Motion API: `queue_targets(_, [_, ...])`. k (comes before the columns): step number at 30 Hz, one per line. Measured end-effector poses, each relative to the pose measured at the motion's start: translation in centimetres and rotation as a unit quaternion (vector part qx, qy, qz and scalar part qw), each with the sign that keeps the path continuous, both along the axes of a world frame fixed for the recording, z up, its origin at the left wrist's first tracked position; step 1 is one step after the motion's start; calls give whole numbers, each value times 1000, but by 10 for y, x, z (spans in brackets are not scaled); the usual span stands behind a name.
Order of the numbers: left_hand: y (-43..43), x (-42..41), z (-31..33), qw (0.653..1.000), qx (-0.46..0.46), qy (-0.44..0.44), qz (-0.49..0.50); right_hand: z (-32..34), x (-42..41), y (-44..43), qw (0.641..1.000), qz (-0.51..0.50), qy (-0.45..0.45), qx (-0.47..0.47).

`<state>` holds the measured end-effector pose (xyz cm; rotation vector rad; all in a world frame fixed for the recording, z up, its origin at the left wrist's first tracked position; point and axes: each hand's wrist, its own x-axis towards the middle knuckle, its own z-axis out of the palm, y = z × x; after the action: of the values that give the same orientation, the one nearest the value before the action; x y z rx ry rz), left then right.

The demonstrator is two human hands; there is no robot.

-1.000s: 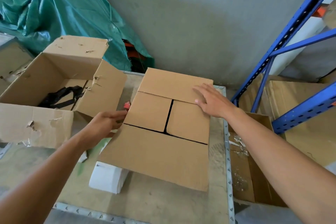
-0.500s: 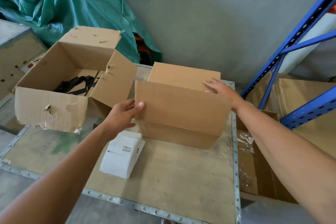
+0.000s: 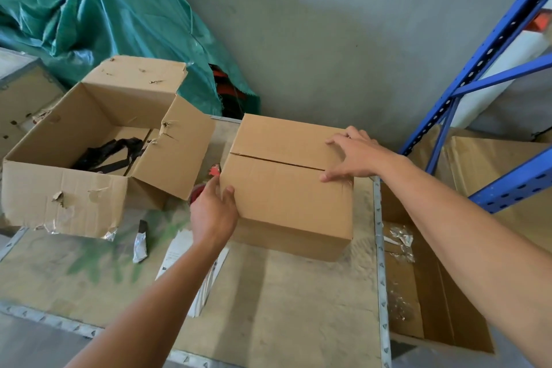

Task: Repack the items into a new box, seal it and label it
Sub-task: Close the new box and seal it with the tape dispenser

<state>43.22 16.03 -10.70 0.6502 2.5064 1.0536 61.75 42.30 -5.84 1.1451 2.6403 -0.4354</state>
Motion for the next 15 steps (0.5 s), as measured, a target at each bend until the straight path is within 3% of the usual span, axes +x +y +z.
queue_targets(9, [2,43,-18,981,47,-173,76,-14,-6,22,997,-19,32,-69])
queue_targets(12, [3,44,-12,982,47,-162,80,-11,-5,20,996,-21,37,-76])
queue_targets(15, [-3,29,0,994,-3,-96,57,-10,-3,16,997,-20,12,-67])
